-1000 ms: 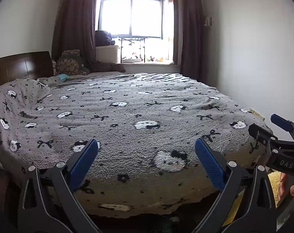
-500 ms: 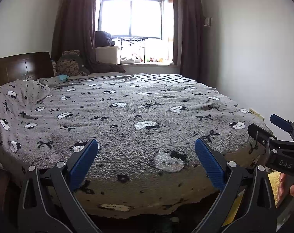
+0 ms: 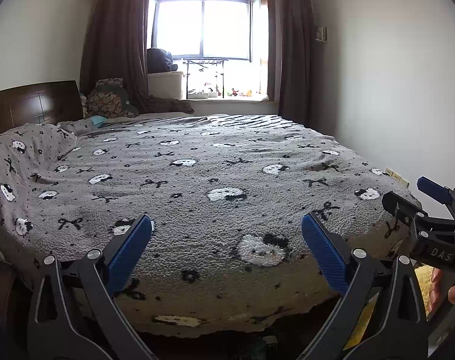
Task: Collect trash
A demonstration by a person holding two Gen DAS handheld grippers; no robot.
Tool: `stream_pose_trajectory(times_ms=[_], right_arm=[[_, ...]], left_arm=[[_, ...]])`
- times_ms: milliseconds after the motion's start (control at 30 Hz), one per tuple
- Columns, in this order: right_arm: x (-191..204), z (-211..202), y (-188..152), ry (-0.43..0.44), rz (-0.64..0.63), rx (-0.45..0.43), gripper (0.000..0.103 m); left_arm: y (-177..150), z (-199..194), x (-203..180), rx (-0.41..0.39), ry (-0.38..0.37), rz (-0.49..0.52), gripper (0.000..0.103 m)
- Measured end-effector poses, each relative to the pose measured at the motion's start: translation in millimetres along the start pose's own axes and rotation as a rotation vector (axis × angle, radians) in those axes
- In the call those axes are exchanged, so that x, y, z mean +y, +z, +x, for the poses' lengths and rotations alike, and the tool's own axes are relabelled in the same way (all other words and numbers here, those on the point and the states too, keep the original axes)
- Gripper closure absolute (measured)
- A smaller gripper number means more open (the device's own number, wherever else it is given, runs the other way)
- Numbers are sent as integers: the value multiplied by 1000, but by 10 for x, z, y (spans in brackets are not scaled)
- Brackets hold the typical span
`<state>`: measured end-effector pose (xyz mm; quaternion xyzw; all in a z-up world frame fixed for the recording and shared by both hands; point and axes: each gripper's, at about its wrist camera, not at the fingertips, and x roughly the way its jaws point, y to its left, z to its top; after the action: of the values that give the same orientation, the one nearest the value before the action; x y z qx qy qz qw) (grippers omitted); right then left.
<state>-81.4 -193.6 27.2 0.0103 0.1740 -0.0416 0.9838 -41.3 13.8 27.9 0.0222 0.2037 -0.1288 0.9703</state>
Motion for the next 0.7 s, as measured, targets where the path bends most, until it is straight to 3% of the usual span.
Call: stream_pose_trajectory(times_ms=[700], right_arm=[[5,-4,1,1,1,-1,4]], left_arm=[[15,-28,-36,0,-3,1,8]])
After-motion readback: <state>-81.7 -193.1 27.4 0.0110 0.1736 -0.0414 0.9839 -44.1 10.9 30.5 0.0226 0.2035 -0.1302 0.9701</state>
